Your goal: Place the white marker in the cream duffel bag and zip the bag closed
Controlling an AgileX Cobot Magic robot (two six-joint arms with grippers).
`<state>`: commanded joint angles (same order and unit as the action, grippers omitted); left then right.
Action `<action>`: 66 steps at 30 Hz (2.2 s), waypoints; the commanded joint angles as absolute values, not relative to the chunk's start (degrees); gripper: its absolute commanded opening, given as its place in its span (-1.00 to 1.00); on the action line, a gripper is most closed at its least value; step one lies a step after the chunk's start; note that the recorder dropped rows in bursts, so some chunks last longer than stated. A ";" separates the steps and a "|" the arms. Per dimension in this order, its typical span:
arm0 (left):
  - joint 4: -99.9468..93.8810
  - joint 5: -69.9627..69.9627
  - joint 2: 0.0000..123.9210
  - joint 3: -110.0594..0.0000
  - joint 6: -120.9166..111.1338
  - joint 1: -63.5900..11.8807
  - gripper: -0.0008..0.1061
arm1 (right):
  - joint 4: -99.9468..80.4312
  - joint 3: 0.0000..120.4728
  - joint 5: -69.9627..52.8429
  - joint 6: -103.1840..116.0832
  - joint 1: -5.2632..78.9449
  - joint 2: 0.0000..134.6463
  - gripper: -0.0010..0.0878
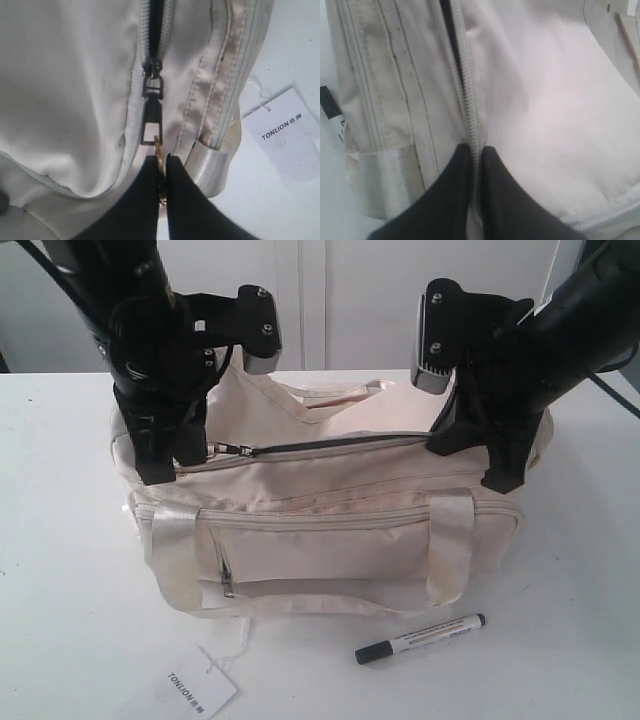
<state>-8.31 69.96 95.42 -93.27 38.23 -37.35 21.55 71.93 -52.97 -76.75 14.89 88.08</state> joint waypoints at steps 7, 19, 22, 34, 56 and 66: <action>-10.71 69.96 95.29 -93.27 31.45 -37.35 -0.99 | 20.72 71.93 -55.31 -76.46 14.89 88.08 -0.98; -10.71 69.96 95.29 -93.27 31.44 -37.35 -0.99 | 20.72 71.93 -55.20 -76.46 14.89 88.08 -0.98; -10.71 69.96 95.29 -93.27 31.44 -37.35 -0.99 | 20.72 71.93 -55.20 -76.46 14.89 88.08 -0.98; -12.00 69.96 95.29 -93.27 32.48 -37.35 -0.99 | 20.72 71.93 -55.31 -76.46 14.89 88.08 -0.98; -25.62 69.96 95.29 -93.27 31.45 -37.35 -0.99 | 20.72 71.93 -57.81 -76.25 14.89 88.19 -0.98; -18.09 63.52 95.29 -93.27 28.01 -37.35 -0.99 | 20.72 71.93 -58.99 -76.21 14.89 88.26 -0.91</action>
